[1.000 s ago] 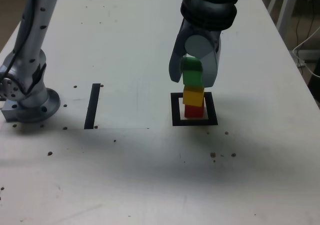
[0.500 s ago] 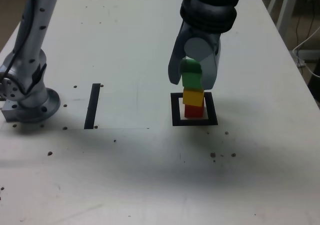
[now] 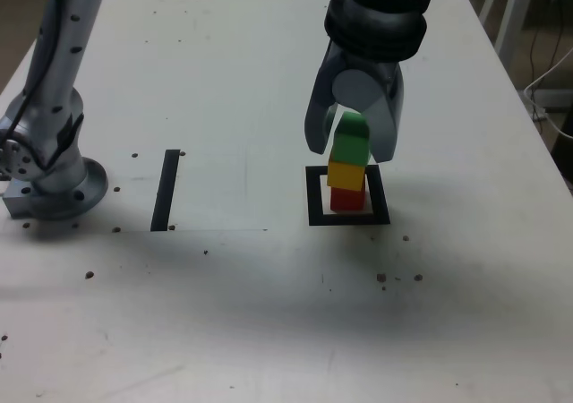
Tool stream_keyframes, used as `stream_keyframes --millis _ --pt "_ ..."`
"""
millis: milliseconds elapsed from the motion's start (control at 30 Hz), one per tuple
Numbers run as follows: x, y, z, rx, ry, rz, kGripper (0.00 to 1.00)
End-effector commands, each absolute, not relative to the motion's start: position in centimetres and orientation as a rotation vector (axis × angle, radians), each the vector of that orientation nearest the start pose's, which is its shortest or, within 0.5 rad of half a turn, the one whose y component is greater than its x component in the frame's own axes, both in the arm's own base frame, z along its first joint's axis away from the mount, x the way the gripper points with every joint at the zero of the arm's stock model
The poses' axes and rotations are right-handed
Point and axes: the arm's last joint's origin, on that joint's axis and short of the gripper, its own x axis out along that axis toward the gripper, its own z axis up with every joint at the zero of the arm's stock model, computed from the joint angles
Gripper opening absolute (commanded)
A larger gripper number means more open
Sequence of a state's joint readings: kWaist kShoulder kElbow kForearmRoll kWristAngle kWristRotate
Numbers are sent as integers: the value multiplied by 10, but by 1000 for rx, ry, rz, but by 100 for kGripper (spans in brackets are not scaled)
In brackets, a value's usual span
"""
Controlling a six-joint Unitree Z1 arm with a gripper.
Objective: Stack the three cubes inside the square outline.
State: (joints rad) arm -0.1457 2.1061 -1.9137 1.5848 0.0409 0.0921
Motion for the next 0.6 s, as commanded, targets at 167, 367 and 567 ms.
stream_keyframes --millis 167,367,567 --pt "373 -53 301 239 1794 -158 95" --pt "368 -51 310 259 1773 -134 96" --pt "350 -40 334 274 1723 -69 97"
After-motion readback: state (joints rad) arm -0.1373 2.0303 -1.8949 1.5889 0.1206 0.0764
